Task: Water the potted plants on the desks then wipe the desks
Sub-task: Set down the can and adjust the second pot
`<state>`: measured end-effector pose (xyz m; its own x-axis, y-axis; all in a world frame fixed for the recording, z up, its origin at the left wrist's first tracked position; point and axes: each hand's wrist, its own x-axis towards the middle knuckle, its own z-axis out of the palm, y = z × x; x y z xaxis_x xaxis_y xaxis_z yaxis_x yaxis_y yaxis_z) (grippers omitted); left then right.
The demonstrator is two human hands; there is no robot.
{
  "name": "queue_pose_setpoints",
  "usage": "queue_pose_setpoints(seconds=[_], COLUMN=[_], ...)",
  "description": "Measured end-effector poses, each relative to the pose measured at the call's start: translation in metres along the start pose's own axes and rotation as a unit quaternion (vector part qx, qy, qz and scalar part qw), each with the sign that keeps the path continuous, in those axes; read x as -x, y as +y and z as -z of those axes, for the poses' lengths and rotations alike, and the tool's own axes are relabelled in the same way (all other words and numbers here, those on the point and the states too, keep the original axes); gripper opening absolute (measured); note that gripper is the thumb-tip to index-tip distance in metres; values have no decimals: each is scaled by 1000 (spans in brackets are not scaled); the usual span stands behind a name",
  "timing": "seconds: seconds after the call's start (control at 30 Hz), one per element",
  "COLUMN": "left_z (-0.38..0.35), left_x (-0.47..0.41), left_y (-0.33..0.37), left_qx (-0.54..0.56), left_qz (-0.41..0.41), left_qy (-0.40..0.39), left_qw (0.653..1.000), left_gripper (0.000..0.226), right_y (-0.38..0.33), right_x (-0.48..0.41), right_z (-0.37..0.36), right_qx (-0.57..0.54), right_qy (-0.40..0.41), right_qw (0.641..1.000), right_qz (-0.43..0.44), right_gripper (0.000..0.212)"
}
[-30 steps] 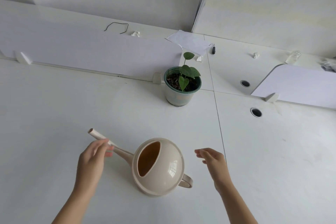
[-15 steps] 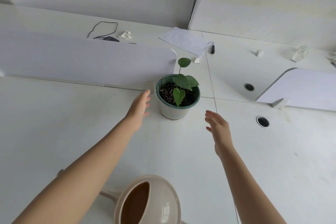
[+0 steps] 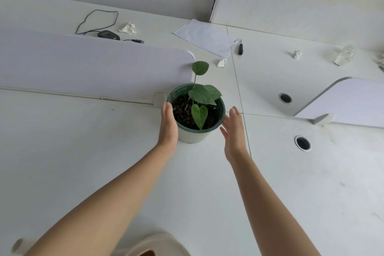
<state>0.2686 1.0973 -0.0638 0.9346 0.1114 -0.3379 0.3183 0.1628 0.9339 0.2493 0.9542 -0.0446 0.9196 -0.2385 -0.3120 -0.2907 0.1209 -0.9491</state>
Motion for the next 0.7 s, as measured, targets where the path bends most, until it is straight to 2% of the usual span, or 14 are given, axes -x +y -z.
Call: queue_pose_setpoints(seconds=[0.1, 0.17, 0.3, 0.43, 0.53, 0.63, 0.7], left_z=[-2, 5, 21, 17, 12, 17, 19], left_x=[8, 8, -3, -5, 3, 5, 6], left_y=[-7, -6, 11, 28, 24, 12, 6], left_qx=[17, 20, 16, 14, 22, 67, 92], left_qz=[11, 15, 39, 23, 17, 23, 35], left_qy=[5, 6, 21, -33, -43, -41, -46], left_qw=[1000, 1000, 999, 999, 999, 997, 994], left_gripper=[62, 58, 57, 40, 32, 52, 57], right_y=[-5, -4, 10, 15, 14, 11, 9], right_x=[-9, -7, 1, 3, 0, -5, -7], right_z=[-3, -4, -2, -5, -3, 1, 2], right_qx=[23, 25, 2, 21, 32, 44, 46], right_qy=[-27, -29, -3, -42, -45, -51, -48], right_qw=[999, 999, 1000, 999, 998, 998, 998], right_qz=[-13, -22, -20, 4, 4, 8, 6], right_gripper=[87, 94, 63, 51, 56, 52, 50])
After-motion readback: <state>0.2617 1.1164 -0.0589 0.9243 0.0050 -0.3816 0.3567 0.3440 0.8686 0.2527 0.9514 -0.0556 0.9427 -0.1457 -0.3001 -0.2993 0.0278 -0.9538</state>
